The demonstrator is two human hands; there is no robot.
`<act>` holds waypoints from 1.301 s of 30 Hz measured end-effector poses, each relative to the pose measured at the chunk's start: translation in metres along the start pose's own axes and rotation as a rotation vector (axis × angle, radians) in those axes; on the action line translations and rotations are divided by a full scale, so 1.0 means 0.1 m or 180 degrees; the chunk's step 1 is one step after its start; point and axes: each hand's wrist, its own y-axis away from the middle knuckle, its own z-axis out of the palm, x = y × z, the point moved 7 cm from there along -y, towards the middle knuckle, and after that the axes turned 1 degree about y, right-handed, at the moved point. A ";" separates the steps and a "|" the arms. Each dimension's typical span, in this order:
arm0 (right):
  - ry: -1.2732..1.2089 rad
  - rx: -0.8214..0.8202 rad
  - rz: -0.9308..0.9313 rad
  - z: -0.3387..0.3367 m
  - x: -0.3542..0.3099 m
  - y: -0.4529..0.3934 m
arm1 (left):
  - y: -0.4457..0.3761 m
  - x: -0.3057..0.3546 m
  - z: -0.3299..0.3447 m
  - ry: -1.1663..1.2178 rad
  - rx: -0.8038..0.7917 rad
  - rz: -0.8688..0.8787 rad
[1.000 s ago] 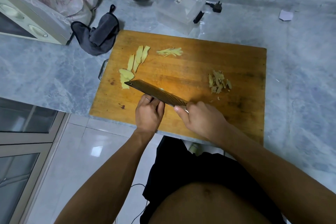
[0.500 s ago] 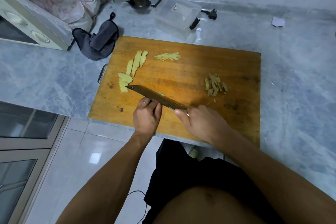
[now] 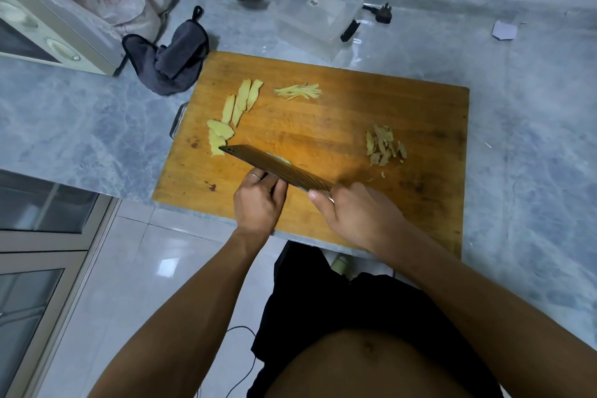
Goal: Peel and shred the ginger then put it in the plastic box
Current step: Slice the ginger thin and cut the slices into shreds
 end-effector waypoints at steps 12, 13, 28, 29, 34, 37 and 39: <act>0.0130 0.0014 -0.0070 0.07 -0.01 -0.01 | 0.01 0.00 0.01 -0.0118 -0.0055 -0.0019; 0.0142 0.0030 -0.0062 0.06 -0.01 -0.01 | 0.01 0.00 0.01 -0.0129 -0.0066 -0.0027; -0.0066 0.0006 0.0110 0.08 0.01 -0.07 | 0.02 -0.03 0.01 0.0085 -0.0003 -0.0116; -0.0115 0.0009 0.0113 0.07 0.01 -0.05 | 0.03 -0.03 0.01 0.0088 0.0012 -0.0066; -0.0130 0.0030 0.0135 0.04 -0.03 0.03 | 0.02 -0.02 -0.01 0.0099 0.0052 -0.0078; -0.0057 0.0037 0.0133 0.02 -0.05 0.02 | 0.03 -0.03 0.00 0.0075 0.0038 -0.0072; -0.0065 0.0005 0.0137 0.03 -0.05 0.00 | 0.02 -0.05 0.01 0.0059 0.0015 -0.0078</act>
